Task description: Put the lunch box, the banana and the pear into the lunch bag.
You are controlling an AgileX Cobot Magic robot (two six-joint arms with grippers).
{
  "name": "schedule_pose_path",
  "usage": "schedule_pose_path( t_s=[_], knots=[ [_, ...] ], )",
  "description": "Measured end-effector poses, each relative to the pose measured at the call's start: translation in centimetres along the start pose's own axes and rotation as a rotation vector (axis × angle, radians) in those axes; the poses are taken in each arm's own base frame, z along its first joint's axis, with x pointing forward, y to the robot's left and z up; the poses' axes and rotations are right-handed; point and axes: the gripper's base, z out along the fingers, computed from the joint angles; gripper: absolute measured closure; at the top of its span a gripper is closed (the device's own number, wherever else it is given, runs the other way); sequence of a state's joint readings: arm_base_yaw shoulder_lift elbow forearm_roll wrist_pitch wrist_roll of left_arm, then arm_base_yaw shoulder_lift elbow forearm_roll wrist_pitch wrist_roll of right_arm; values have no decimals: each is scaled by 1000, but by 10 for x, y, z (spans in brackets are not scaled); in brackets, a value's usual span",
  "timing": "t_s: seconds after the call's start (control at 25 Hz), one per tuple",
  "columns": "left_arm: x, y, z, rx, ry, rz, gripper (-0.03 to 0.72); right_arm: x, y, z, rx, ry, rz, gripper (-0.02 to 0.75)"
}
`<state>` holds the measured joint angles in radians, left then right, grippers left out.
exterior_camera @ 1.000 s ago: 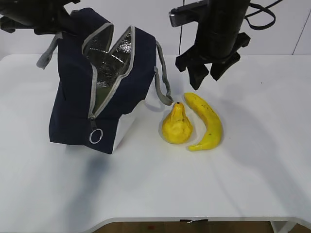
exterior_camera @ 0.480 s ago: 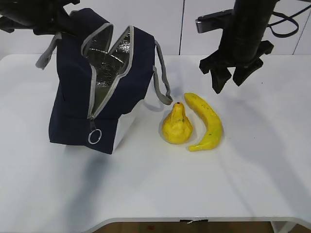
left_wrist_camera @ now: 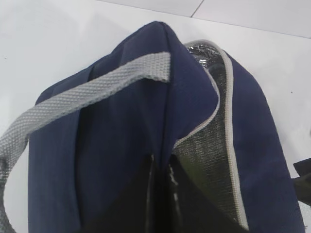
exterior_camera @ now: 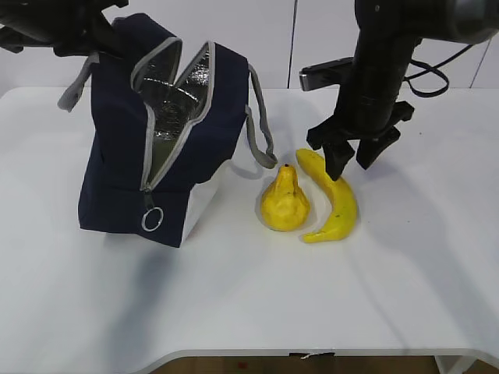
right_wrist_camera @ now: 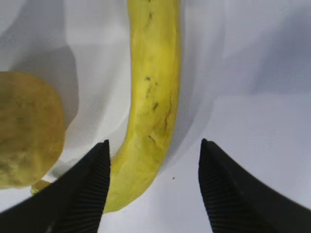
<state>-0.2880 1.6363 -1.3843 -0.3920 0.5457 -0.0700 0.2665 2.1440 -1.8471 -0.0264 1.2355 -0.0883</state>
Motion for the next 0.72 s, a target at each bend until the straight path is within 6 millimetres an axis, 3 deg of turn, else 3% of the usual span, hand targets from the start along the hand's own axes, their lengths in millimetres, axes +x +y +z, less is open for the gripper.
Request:
schedule_pose_path(
  t_s=[0.16, 0.44, 0.72],
  knots=[
    [0, 0, 0, 0, 0, 0, 693, -4, 1, 2, -7, -34, -7, 276],
    [0, 0, 0, 0, 0, 0, 693, -9, 1, 25, -10, -31, -9, 276],
    [0, 0, 0, 0, 0, 0, 693, -14, 1, 30, -10, -66, -7, 276]
  ],
)
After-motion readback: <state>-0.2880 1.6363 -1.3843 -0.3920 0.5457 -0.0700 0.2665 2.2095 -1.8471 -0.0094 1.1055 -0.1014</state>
